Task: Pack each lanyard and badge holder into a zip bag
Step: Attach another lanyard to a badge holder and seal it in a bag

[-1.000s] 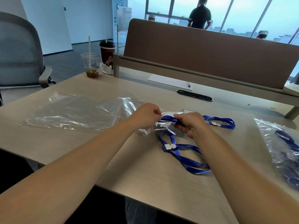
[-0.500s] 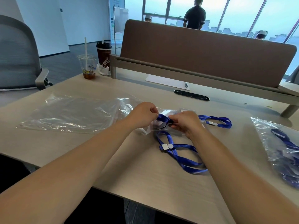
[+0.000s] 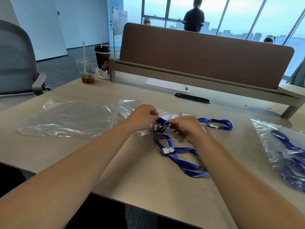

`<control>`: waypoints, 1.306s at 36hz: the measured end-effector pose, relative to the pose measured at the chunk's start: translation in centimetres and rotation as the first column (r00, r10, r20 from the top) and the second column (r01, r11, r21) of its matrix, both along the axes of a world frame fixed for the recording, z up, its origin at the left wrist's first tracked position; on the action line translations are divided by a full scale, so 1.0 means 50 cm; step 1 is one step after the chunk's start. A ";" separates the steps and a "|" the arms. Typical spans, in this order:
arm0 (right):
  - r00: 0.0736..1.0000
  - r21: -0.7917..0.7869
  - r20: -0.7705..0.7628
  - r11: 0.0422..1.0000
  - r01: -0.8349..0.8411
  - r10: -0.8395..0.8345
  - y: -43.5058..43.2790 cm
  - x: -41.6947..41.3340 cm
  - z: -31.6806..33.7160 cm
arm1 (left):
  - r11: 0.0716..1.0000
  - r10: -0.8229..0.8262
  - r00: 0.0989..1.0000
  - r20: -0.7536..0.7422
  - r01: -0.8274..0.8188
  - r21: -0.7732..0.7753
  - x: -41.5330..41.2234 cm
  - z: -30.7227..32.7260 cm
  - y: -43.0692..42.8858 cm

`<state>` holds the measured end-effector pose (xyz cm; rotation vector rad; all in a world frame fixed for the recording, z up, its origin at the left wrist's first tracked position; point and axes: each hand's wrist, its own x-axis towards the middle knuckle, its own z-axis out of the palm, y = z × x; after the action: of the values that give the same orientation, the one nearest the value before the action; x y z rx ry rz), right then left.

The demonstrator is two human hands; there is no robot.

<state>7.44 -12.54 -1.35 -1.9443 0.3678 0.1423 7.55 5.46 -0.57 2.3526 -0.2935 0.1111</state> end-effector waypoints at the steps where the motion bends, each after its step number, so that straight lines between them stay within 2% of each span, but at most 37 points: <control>1: 1.000 -0.015 0.014 1.000 0.009 -0.009 0.000 0.000 -0.001 | 1.000 -0.003 1.000 -0.003 0.003 -0.006 0.000 0.000 0.000; 4: 0.997 -0.077 0.068 0.997 0.025 -0.020 0.000 -0.001 -0.004 | 1.000 -0.011 1.000 -0.015 0.011 -0.026 -0.001 0.000 0.002; 9: 0.994 0.106 0.072 0.992 0.072 -0.080 0.004 -0.011 -0.006 | 0.998 -0.016 1.000 -0.015 0.015 -0.057 -0.009 0.004 0.005; 14: 0.989 0.156 0.110 0.985 0.078 -0.095 0.008 -0.017 -0.012 | 0.998 0.002 1.000 -0.026 -0.004 -0.064 -0.014 0.007 0.009; 19: 0.985 0.113 0.139 0.990 0.089 -0.104 0.009 -0.021 -0.008 | 1.000 -0.002 0.998 -0.069 0.003 0.018 -0.025 0.016 0.013; 25: 0.981 0.260 0.081 0.954 0.148 -0.175 0.002 -0.006 -0.006 | 0.981 -0.014 0.995 -0.098 0.032 0.190 -0.044 0.023 0.030; 28: 0.974 0.341 0.146 0.933 0.114 -0.172 -0.003 -0.008 -0.003 | 0.966 0.012 0.995 -0.098 0.014 0.256 -0.055 0.034 0.039; 32: 0.971 0.359 0.176 0.929 0.087 -0.159 0.003 -0.019 0.014 | 0.926 0.058 0.989 -0.134 -0.003 0.377 -0.068 0.044 0.048; 34: 0.976 0.290 0.182 0.955 0.060 -0.117 0.012 -0.029 0.026 | 0.911 0.083 0.987 -0.134 -0.020 0.412 -0.074 0.052 0.050; 37: 0.966 0.030 0.256 0.999 0.041 -0.048 0.013 -0.035 0.035 | 0.896 0.130 0.988 -0.087 -0.079 0.437 -0.075 0.065 0.050; 40: 0.927 -0.220 0.370 0.975 0.030 0.055 0.005 -0.039 0.044 | 0.903 0.150 0.988 -0.048 -0.117 0.414 -0.070 0.076 0.051; 43: 0.892 -0.395 0.427 0.918 0.036 0.149 -0.002 -0.047 0.059 | 0.938 0.178 0.984 -0.012 -0.166 0.304 -0.066 0.084 0.050; 45: 0.873 -0.449 0.455 0.892 0.054 0.176 -0.007 -0.052 0.069 | 0.949 0.181 0.983 0.039 -0.185 0.254 -0.065 0.093 0.045; 47: 0.862 -0.497 0.467 0.865 0.072 0.197 -0.010 -0.055 0.079 | 0.957 0.251 0.965 0.076 -0.259 0.129 -0.063 0.104 0.039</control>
<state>4.72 -13.05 2.61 -2.4120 -0.0268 -0.4684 4.40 7.42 4.63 2.5193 -0.0233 0.2927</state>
